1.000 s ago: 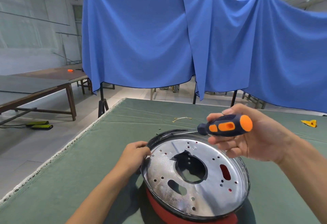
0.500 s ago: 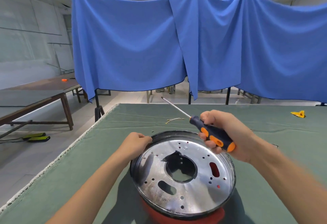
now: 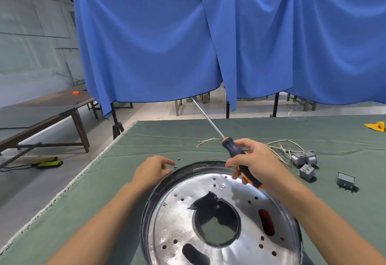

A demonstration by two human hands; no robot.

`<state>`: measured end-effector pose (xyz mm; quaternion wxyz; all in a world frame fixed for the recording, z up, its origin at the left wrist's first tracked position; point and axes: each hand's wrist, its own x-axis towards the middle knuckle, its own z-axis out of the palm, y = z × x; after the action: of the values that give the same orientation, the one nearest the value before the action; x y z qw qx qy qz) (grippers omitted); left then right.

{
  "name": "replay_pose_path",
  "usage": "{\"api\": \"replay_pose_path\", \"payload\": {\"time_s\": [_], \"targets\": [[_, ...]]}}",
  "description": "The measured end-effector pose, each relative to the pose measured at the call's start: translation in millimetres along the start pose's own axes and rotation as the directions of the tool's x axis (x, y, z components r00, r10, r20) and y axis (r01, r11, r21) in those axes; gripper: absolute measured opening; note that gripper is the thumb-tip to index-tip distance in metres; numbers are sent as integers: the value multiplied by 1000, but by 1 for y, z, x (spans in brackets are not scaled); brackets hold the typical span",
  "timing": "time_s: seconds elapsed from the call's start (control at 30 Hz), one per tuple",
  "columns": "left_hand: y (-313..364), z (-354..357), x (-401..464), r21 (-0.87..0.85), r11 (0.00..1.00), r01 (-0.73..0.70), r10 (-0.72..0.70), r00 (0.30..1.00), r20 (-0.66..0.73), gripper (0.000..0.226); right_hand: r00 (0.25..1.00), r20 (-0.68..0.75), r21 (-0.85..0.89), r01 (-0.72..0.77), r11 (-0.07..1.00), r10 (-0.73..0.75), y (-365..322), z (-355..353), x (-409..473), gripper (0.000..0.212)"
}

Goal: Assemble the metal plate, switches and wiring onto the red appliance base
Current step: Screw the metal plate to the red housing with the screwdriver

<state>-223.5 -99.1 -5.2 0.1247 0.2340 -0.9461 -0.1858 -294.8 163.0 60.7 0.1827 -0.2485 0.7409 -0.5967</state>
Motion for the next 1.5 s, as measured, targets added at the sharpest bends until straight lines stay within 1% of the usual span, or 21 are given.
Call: {"api": "replay_pose_path", "payload": {"time_s": [0.23,0.3,0.37,0.4,0.43,0.5,0.53,0.6,0.63,0.7,0.73,0.8,0.83,0.87,0.9,0.97,1.07,1.23,1.33,1.4,1.5], "targets": [[1,15,23,286,956,-69,75,997,-7,18,1000,28,-73,-10,997,12,16,8,11,35],[3,18,31,398,913,-95,75,995,65,18,999,33,-62,3,998,-1,17,8,10,35],[8,17,32,437,893,-108,64,991,114,13,1000,24,-53,19,998,-18,18,7,9,34],[9,16,31,395,913,-99,70,994,87,10,1000,13,-47,27,999,-27,18,6,8,33],[9,13,29,288,955,-72,71,997,16,9,999,0,-41,36,998,-36,17,4,7,32],[12,-1,19,-66,998,-18,8,987,-161,9,998,-27,-35,57,998,-58,16,2,6,31],[18,-12,13,-262,965,-5,-53,975,-214,10,997,-37,-28,66,997,-67,15,2,5,29],[38,-35,-1,-590,807,-19,-167,952,-258,13,995,-48,-1,87,996,-87,15,2,4,22],[49,-44,-9,-729,684,-32,-224,941,-252,16,994,-48,3,100,995,-100,14,2,3,19],[67,-56,-27,-922,383,-46,-328,927,-183,22,990,-34,-29,136,990,-137,11,1,0,18],[71,-60,-35,-973,226,-54,-359,924,-135,24,986,-24,-56,164,985,-166,9,0,-2,19],[71,-63,-48,-995,-73,-69,-390,920,-35,23,974,0,-137,224,965,-226,5,-2,-6,21],[70,-66,-52,-979,-189,-71,-398,917,10,19,967,12,-189,253,949,-256,3,-2,-8,22],[69,-68,-54,-960,-272,-64,-398,916,51,16,960,19,-243,275,930,-279,2,-3,-9,23],[68,-69,-54,-946,-319,-53,-394,916,81,14,956,25,-298,286,911,-292,2,-3,-9,23],[63,-68,-54,-934,-353,-54,-410,906,103,12,954,62,-386,295,874,-294,4,-2,-10,24],[53,-65,-55,-917,-394,-64,-419,900,117,14,951,77,-420,302,856,-298,7,1,-13,28],[49,-40,-58,-922,-387,-23,-413,898,151,19,953,133,-526,300,796,-271,6,3,-15,37],[42,-35,-60,-892,-452,2,-388,900,199,22,957,163,-598,290,747,-241,8,9,-16,41],[37,-35,-59,-872,-490,-3,-364,909,202,24,959,163,-588,283,758,-231,9,11,-17,41],[33,-36,-59,-867,-498,-15,-339,924,178,21,960,160,-513,279,812,-229,11,10,-17,39]]}}
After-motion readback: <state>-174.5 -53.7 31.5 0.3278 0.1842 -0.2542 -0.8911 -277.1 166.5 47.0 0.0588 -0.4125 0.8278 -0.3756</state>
